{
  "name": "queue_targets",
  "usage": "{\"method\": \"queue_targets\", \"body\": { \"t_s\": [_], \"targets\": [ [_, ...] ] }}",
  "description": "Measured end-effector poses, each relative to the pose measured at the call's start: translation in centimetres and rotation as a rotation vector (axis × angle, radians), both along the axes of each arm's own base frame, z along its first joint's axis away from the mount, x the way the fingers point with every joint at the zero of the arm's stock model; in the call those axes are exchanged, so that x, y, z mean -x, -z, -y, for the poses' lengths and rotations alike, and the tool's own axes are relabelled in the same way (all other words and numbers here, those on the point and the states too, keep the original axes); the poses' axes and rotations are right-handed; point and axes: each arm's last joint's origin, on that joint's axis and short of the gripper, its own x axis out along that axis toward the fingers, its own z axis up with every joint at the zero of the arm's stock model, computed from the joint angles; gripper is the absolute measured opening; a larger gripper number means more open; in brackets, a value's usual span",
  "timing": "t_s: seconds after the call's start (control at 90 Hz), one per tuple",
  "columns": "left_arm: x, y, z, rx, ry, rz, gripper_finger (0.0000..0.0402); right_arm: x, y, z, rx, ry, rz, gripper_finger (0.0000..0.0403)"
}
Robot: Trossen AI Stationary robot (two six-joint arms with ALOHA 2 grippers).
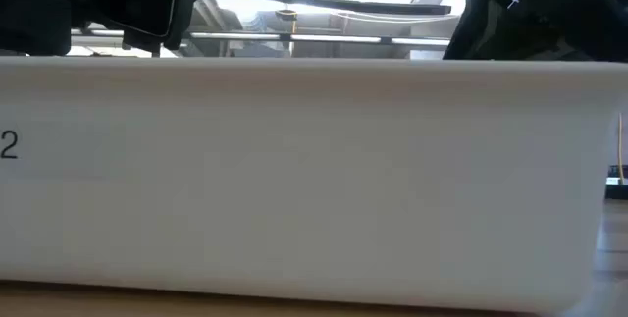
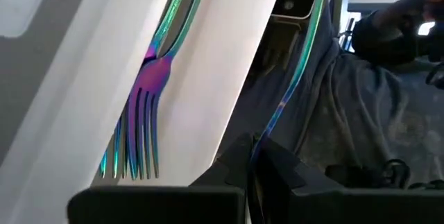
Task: Sort silverware
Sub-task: Put the blue fork into the white silverware tray
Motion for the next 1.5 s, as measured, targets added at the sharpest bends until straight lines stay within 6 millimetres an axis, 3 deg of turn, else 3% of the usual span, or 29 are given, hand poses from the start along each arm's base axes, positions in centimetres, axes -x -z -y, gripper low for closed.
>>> {"method": "queue_targets", "body": {
  "t_s": [0.189, 0.278, 0.5, 0.644, 0.822, 1.044, 1.211, 1.5],
  "targets": [
    [0.2, 0.0, 0.4, -0.024, -0.020, 0.015, 0.0000, -0.1, 0.0, 0.0, -0.006, 0.002, 0.008, 0.0131],
    [0.3, 0.0, 0.6, -0.018, -0.020, 0.008, 0.0000, -0.7, -0.2, -0.5, -0.008, -0.011, 0.093, 0.0131],
    [0.2, 0.0, 0.5, -0.002, -0.037, -0.008, 0.0001, -3.0, -1.9, -2.5, -0.050, -0.236, 0.208, 0.0131],
    [0.1, 0.0, 0.4, 0.018, -0.061, -0.029, 0.0001, -3.4, -5.0, -3.5, -0.254, -0.393, 0.327, 0.0131],
    [0.0, -0.1, 0.4, 0.050, -0.089, -0.047, 0.0001, -5.4, -5.9, -4.7, -0.559, -0.668, 0.418, 0.0131],
    [-0.4, -0.3, -0.1, 0.072, -0.127, -0.045, 0.0001, -7.5, -3.7, -4.2, -0.703, -0.573, 0.443, 0.0131],
    [-0.8, -0.4, -0.8, 0.079, -0.151, -0.043, 0.0001, -8.3, -1.8, -4.3, -0.688, -0.568, 0.399, 0.0131],
    [-2.1, -1.3, -2.0, 0.134, -0.195, 0.057, 0.0001, -8.8, -2.0, -4.5, -0.649, -0.557, 0.412, 0.0131]
  ]
}}
